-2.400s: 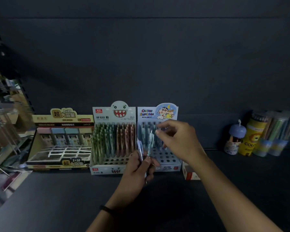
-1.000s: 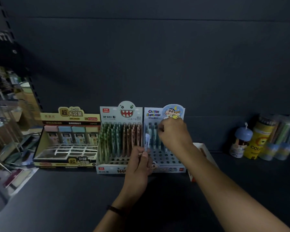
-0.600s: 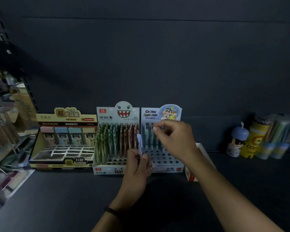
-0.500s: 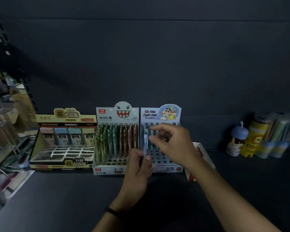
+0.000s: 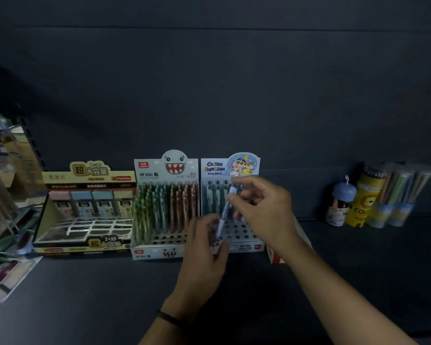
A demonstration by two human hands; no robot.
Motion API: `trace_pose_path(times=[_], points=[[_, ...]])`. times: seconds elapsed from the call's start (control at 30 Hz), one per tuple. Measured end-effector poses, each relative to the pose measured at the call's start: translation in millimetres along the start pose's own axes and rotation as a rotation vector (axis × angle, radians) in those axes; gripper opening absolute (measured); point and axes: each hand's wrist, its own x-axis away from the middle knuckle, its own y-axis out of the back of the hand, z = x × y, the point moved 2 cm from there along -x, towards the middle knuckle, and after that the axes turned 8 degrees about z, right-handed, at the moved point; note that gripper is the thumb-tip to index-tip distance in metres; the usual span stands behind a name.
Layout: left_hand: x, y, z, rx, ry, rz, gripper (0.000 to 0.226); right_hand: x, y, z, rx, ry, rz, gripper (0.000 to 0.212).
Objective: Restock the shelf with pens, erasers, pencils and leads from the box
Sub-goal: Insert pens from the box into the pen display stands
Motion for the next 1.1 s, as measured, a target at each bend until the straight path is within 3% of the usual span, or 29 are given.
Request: trace_pose_path(times=[0.13, 0.33, 0.7, 0.9, 1.1], points=[[2.6, -8.9, 0.7, -0.265, -0.101, 0.113, 0.039, -12.4, 26.4, -10.5, 0.162, -0.003, -0.160, 0.025], [4.6, -25.1, 10.5, -0.475, -0.149, 0.311, 0.044, -23.4, 41.0, -24.8, 0.417, -0.028, -0.177, 0.020], [4.9, -25.4, 10.5, -0.518, -0.125, 0.344, 0.048, -28.0, 26.8, -45.1, 0.499, -0.061, -0.130, 0.022], [5.2, -25.0, 10.8, -0.514, -0.108, 0.353, 0.047, -26.4, 19.5, -50.2, 0.551, -0.146, 0.002, 0.017], [5.9, -25.9, 12.4, -0.474, -0.103, 0.324, 0.048, -21.2, 25.0, -38.7, 0.540, -0.218, 0.099, 0.030]])
